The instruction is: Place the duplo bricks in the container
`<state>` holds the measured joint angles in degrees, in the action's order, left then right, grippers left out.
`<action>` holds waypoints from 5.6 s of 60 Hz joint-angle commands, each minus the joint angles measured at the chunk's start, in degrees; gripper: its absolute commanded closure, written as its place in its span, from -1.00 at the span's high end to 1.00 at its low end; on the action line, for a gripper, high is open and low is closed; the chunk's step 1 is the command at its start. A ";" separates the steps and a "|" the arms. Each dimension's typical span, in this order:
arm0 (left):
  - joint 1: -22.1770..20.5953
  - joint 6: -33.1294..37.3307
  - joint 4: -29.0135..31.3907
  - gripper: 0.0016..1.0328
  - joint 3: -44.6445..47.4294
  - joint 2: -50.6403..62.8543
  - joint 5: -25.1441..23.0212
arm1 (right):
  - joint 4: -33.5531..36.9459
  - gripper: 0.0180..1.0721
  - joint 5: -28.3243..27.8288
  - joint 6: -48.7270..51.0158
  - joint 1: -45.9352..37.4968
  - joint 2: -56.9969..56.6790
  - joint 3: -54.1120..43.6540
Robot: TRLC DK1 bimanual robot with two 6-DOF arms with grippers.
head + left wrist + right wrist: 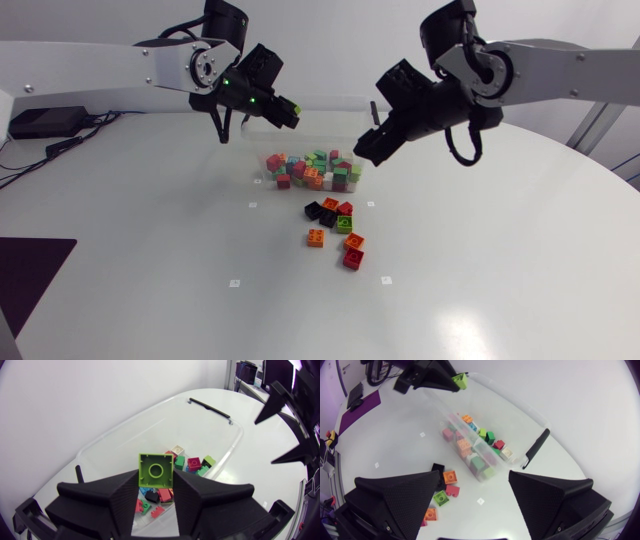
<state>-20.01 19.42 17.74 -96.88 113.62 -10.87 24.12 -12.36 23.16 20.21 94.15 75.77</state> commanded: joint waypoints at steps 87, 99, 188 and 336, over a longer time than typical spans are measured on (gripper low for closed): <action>0.94 15.21 12.32 0.90 36.85 -28.81 1.73 | -1.27 0.73 7.44 0.40 13.81 8.42 -21.80; -1.00 18.99 11.62 0.89 41.33 -27.31 0.06 | -1.79 0.73 7.70 1.10 14.07 9.83 -19.52; -15.41 33.40 11.44 0.86 19.19 2.66 3.58 | 3.21 -0.39 1.90 6.11 9.24 -16.98 -37.01; -8.03 23.29 22.78 -0.81 24.72 -24.85 -4.16 | -0.30 -0.38 0.67 -11.82 4.40 24.06 29.44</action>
<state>-29.76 46.19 42.11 -68.93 89.62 -13.93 22.74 -12.29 13.13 24.16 114.72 101.89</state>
